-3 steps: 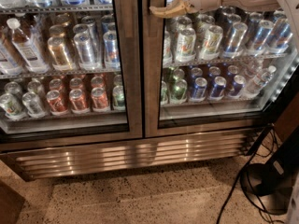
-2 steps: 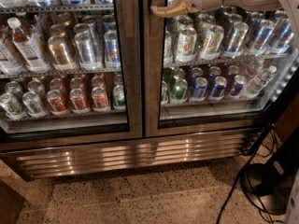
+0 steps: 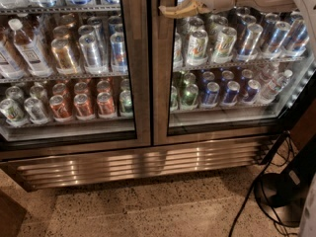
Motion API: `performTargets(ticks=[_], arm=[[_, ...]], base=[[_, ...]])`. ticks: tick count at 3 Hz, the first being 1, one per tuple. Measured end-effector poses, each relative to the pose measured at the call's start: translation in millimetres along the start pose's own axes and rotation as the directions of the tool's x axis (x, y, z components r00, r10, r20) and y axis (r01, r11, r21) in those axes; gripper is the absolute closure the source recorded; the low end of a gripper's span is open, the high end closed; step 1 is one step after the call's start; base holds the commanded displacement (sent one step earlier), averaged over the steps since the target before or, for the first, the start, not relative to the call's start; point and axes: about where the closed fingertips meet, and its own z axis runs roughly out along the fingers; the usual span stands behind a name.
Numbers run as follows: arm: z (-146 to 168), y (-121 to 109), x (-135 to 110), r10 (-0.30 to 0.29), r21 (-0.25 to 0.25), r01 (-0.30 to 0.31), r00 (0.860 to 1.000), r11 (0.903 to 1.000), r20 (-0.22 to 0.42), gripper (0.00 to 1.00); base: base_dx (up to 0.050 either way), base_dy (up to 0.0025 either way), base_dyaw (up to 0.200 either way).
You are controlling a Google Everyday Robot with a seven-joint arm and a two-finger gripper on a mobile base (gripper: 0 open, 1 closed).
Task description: Open right fridge door
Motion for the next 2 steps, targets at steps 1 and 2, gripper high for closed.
performTargets(ticks=[1, 2], arm=[[-0.8, 0.1, 2.0, 0.000, 0.000, 0.000, 1.000, 1.0000, 0.001, 0.84], [-0.4, -0.2, 0.3, -0.008, -0.001, 0.008, 1.000, 1.0000, 0.018, 1.00]], base=[[0.000, 0.00000, 0.000], [0.000, 0.00000, 0.000]])
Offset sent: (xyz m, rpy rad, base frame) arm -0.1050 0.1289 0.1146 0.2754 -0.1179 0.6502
